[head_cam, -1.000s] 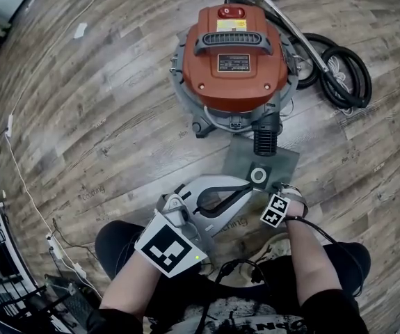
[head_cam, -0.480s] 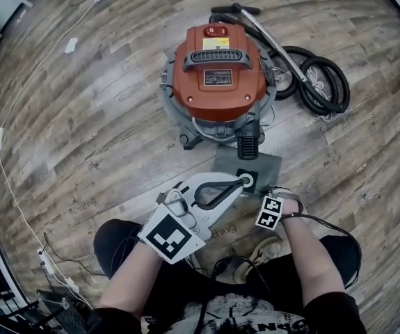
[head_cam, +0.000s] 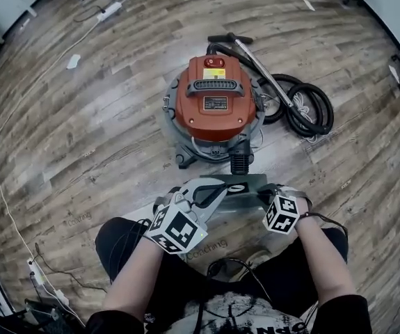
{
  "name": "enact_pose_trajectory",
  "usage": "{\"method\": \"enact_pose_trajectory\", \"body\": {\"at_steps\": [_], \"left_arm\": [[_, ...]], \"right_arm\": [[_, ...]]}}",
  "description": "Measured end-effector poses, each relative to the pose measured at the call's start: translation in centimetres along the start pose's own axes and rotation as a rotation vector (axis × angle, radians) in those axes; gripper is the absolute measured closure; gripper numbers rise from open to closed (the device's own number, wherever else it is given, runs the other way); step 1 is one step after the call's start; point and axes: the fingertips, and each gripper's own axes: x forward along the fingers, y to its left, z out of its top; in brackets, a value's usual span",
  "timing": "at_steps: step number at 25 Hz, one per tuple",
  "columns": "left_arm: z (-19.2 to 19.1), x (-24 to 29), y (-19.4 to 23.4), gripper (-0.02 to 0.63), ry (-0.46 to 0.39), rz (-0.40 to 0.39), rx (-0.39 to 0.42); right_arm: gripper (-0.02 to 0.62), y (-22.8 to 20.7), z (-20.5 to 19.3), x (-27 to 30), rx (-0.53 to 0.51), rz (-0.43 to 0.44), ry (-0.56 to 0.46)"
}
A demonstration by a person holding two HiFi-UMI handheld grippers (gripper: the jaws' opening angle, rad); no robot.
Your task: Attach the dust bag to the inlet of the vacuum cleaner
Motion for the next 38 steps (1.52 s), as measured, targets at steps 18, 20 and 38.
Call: {"method": "enact_pose_trajectory", "body": {"at_steps": [18,20,38], "left_arm": [[-9.5,3.0,-5.9,0.499,0.44,-0.112,0.193],[-9.8,3.2,-5.9,0.52,0.445,-0.113,0.209],[-9.0,3.1,-4.2,0.58,0.429,-0.14,0.302]], "right_arm": [[0.569,-0.5,5.2,-9.7,0.028,0.051,-0.112],[0.569,0.0,5.4,-10.0,0.018,0.056,-0.114],[0.374,1.2,7.4,-9.7,-0.024,-0.068,-0.106]]}}
